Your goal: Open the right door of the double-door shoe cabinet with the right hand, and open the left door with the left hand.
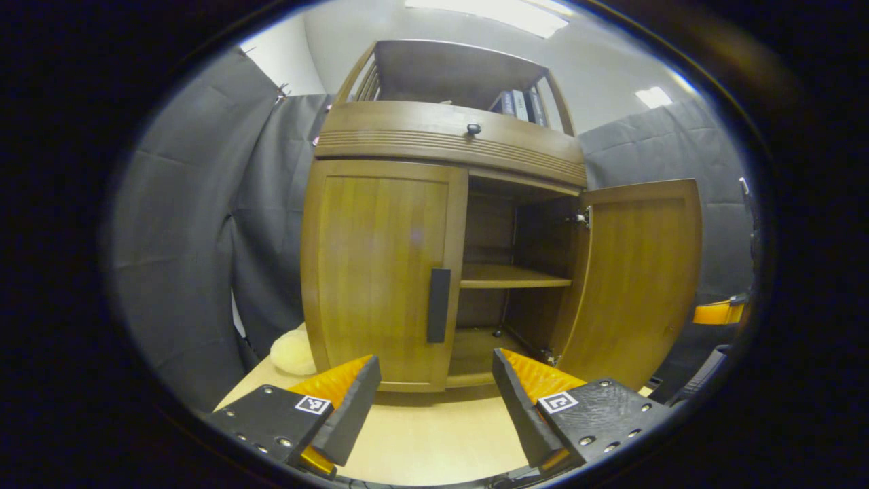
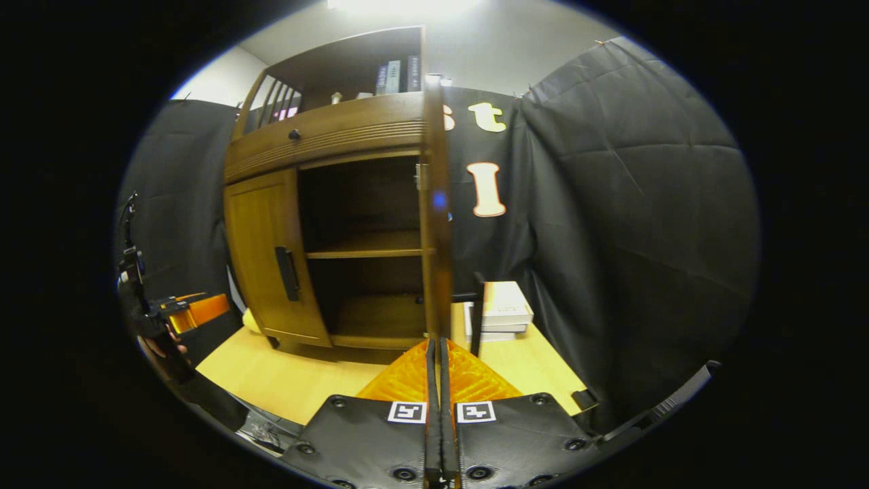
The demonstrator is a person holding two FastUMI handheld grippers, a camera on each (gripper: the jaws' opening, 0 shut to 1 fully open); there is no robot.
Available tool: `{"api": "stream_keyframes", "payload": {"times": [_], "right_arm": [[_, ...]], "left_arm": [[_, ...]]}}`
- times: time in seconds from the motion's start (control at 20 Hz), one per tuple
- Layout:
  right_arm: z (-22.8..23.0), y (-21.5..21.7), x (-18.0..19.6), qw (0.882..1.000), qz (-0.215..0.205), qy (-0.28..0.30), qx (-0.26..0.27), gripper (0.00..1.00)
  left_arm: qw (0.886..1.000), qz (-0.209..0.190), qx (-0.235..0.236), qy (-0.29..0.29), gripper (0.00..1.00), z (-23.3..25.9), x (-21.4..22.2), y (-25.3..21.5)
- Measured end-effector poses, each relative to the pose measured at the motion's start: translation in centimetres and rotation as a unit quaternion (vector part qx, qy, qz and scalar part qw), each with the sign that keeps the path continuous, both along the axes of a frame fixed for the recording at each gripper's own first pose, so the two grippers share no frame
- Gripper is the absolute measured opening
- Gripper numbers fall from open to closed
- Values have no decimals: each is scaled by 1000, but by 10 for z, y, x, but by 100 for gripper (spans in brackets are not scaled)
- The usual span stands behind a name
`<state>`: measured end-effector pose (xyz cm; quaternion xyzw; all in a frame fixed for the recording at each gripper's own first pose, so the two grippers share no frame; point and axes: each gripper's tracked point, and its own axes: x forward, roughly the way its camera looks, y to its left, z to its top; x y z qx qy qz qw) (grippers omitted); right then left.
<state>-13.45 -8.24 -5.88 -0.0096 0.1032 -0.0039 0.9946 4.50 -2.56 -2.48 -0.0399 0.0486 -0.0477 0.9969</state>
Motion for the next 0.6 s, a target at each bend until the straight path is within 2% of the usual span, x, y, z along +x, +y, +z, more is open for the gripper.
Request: {"api": "stream_keyframes", "payload": {"times": [0.1, 0.15, 0.2, 0.35, 0.45, 0.55, 0.6], "right_arm": [[4, 25, 9, 1000, 29, -8, -2, 2], [6, 35, 15, 999, 40, -12, 0, 10], [8, 43, 21, 999, 46, -16, 3, 3], [10, 58, 38, 998, 55, -33, 9, 2], [15, 60, 52, 998, 43, -42, 13, 0], [21, 68, 65, 997, 44, -52, 30, 2], [23, 71, 71, 997, 46, -56, 34, 0]], "left_arm": [[1000, 11, -3, -1, 95, -2, -4, 8], [1000, 17, -3, -1, 95, -3, -6, 12], [1000, 23, -4, 0, 95, -4, -8, 17], [999, 42, -8, 2, 95, -8, -18, 28], [998, 57, -7, 5, 95, -9, -21, 33], [997, 73, -5, 8, 95, -15, -28, 44], [997, 77, -6, 10, 95, -19, -32, 48]]}}
